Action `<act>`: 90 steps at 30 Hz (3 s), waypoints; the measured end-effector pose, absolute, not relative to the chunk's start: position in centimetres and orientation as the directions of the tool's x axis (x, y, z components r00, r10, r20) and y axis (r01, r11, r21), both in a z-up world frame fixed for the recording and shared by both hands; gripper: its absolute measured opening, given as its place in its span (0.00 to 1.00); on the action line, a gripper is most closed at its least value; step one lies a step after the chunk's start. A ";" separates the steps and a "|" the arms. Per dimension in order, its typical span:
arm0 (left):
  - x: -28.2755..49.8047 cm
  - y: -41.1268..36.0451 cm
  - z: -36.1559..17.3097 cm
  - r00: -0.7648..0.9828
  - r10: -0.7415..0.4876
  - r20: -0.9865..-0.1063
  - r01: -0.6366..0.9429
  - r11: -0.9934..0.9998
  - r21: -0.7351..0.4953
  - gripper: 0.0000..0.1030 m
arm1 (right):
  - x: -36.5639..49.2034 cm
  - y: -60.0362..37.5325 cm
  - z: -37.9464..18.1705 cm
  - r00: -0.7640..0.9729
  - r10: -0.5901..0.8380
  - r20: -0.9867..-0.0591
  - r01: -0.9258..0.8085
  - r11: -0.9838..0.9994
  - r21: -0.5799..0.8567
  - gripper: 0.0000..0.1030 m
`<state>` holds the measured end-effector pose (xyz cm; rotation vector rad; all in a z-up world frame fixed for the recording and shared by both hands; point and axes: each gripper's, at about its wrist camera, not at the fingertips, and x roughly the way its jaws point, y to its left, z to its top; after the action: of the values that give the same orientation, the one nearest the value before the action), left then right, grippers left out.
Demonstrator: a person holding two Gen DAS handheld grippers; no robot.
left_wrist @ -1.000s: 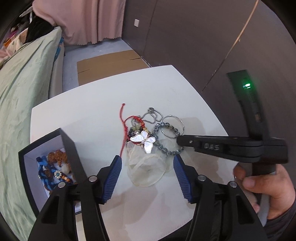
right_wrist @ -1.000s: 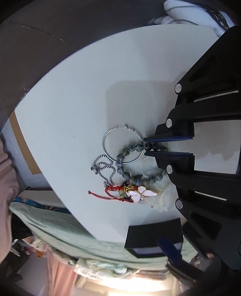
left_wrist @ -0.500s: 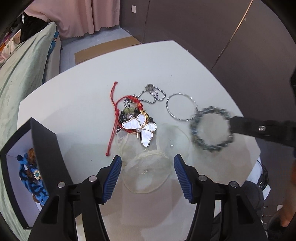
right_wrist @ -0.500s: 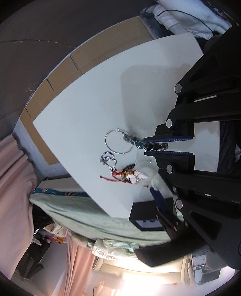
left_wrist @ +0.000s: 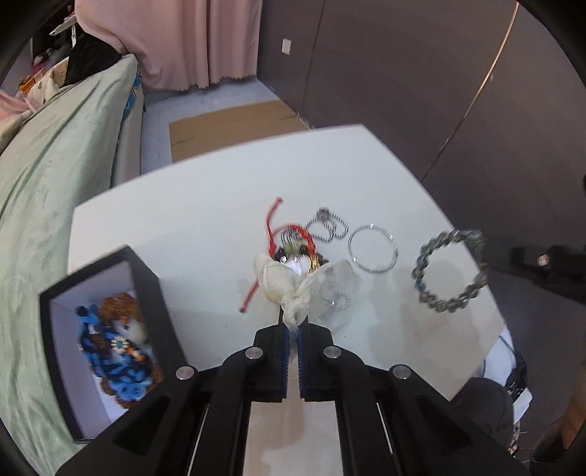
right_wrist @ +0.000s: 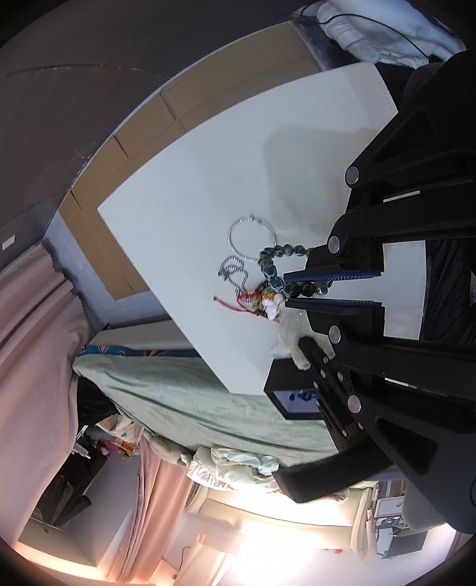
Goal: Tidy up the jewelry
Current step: 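Place the plastic bag into the black box with the left gripper while the right gripper carries the grey bracelet, then lower the grey bead bracelet into the black box and open the right gripper, then close the left gripper on the white butterfly pendant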
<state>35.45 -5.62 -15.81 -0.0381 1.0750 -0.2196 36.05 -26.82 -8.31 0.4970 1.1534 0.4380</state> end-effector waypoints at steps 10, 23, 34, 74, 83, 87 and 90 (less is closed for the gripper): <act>33.6 -2.5 -10.8 0.524 -0.230 -0.820 0.142 0.973 -0.182 0.01 | 36.1 -23.7 -6.6 0.330 0.620 -0.712 -0.140 0.778 0.613 0.09; 30.8 4.2 -8.4 0.569 -0.177 -0.803 0.003 0.977 -0.213 0.03 | 35.8 -17.6 -5.3 0.271 0.681 -0.681 -0.247 0.732 0.634 0.09; 28.8 9.3 -9.0 0.586 -0.097 -0.805 -0.139 0.966 -0.218 0.68 | 35.4 -11.7 -5.2 0.191 0.718 -0.669 -0.321 0.690 0.649 0.09; 30.4 5.7 -9.3 0.583 -0.191 -0.790 -0.057 0.960 -0.274 0.68 | 36.5 -20.2 -8.9 0.231 0.623 -0.747 -0.143 0.781 0.608 0.30; 33.5 1.1 -10.9 0.510 -0.273 -0.815 0.019 0.952 -0.307 0.54 | 36.2 -24.6 -9.2 0.278 0.591 -0.758 -0.080 0.800 0.594 0.51; 34.8 -0.7 -11.8 0.475 -0.301 -0.827 0.041 0.946 -0.321 0.54 | 36.1 -26.2 -9.2 0.301 0.575 -0.760 -0.059 0.807 0.587 0.55; 35.6 -2.2 -12.7 0.451 -0.300 -0.840 0.062 0.950 -0.306 0.54 | 36.1 -27.2 -9.5 0.307 0.566 -0.765 -0.045 0.812 0.582 0.56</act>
<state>35.58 -2.20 -12.67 -0.2454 1.0826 -0.2264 36.06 -27.25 -9.54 0.5087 1.2011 0.4274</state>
